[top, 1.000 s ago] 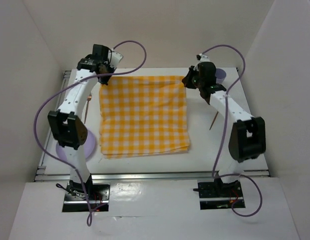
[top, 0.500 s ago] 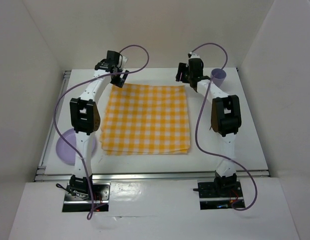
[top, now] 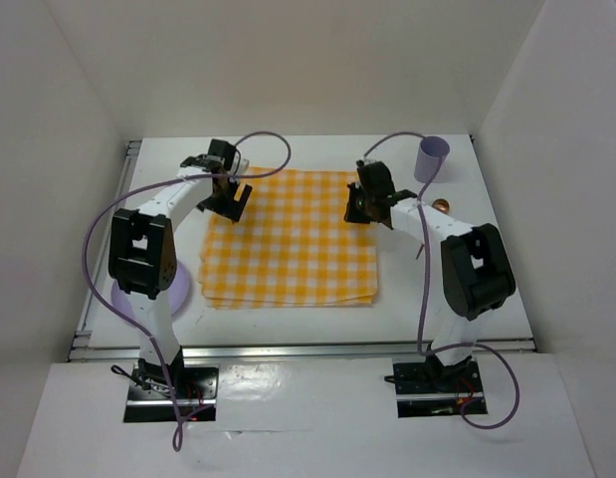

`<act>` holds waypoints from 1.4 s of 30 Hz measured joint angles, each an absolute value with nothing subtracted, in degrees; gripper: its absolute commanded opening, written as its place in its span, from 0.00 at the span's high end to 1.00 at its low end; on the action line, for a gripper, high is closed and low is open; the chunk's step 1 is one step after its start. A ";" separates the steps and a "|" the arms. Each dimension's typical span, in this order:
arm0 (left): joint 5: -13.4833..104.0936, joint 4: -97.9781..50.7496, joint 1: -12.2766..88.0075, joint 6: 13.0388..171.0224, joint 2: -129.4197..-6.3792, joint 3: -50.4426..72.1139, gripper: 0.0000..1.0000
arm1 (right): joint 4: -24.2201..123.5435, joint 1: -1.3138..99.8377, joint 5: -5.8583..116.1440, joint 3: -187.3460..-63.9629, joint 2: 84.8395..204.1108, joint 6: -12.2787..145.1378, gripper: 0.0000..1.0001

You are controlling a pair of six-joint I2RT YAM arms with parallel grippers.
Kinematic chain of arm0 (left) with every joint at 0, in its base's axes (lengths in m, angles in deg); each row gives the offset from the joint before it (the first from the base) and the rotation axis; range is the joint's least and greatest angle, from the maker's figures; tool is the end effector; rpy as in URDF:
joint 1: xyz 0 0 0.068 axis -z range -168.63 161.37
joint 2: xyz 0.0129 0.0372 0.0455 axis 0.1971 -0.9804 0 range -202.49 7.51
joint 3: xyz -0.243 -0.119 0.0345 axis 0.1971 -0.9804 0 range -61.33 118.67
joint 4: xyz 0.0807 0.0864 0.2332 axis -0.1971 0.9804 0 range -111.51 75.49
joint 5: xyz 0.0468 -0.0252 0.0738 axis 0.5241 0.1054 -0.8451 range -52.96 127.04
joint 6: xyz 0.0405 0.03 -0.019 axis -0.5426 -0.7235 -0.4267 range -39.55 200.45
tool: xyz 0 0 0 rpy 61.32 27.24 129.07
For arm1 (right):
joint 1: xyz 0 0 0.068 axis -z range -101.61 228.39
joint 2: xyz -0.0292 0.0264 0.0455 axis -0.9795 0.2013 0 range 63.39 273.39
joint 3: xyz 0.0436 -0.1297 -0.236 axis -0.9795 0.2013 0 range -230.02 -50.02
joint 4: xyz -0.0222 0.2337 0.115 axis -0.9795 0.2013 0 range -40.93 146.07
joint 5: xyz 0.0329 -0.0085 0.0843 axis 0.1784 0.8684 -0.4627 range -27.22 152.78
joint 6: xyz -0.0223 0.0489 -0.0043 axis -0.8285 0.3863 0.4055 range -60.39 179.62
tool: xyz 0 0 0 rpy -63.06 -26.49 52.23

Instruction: Set the dinner table for one person

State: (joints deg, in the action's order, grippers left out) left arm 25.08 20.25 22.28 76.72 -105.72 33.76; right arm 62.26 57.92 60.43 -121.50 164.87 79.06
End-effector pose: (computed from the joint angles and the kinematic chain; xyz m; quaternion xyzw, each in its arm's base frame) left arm 0.4239 -0.0742 0.2427 0.0956 0.9560 0.0842 0.2641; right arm 0.3692 0.1393 0.2267 -0.0163 0.9174 0.1532 0.3668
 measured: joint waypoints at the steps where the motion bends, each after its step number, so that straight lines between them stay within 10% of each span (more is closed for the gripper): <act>1: 25.73 20.18 22.59 77.27 -105.37 31.13 0.03 | 62.85 57.20 60.26 -118.82 163.95 80.63 1.00; 35: 31.79 19.05 25.17 80.77 -104.46 20.09 0.04 | 66.34 61.20 61.20 -103.93 159.55 93.02 1.00; 42: 31.24 21.32 22.70 78.95 -95.93 22.41 0.05 | 67.11 58.29 62.20 -107.43 153.72 88.83 0.48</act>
State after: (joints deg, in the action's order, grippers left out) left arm 31.24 21.32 22.70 78.95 -95.93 22.41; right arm 67.11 58.29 62.20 -107.43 153.72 88.83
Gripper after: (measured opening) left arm 0.969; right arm 0.428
